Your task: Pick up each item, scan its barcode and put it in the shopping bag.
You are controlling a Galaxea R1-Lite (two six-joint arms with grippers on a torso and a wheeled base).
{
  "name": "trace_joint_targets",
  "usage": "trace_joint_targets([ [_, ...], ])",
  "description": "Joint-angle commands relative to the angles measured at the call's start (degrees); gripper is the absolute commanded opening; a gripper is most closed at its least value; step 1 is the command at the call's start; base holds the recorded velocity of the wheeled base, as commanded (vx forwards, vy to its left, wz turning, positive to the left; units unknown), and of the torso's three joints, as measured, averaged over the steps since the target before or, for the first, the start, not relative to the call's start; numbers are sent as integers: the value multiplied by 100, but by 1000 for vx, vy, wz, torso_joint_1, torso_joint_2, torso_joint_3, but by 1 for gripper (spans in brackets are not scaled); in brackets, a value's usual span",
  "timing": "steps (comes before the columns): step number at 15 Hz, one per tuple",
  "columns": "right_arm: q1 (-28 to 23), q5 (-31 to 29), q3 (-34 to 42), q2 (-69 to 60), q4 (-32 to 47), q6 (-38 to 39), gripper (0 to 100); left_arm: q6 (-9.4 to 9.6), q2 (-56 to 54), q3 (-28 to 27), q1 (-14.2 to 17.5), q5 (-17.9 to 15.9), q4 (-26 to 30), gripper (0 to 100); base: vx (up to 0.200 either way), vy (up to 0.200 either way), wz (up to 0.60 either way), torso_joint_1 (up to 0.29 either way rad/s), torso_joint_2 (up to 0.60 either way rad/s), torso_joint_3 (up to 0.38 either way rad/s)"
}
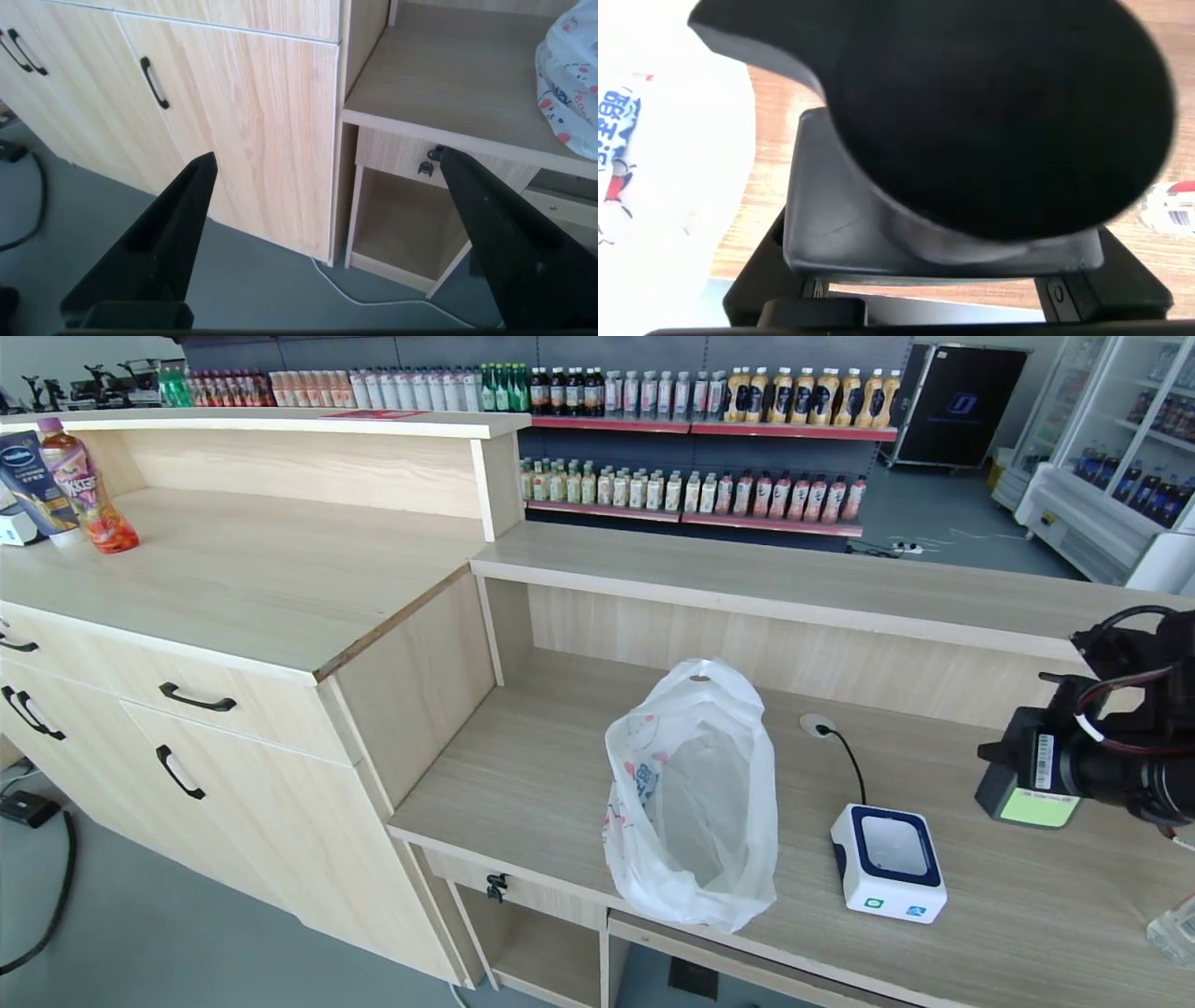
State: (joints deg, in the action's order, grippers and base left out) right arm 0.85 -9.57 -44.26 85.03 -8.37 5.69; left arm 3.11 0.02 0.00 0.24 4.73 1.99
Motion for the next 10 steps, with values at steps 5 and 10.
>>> trace_joint_targets([
  [5, 73, 8, -74, 1060, 231, 239, 0, 6, -2, 0, 2, 2, 3, 100, 0, 0, 0, 0, 0, 0],
  [10, 398, 8, -214, 1235, 257, 380, 0, 6, -2, 0, 2, 2, -5, 100, 0, 0, 0, 0, 0, 0],
])
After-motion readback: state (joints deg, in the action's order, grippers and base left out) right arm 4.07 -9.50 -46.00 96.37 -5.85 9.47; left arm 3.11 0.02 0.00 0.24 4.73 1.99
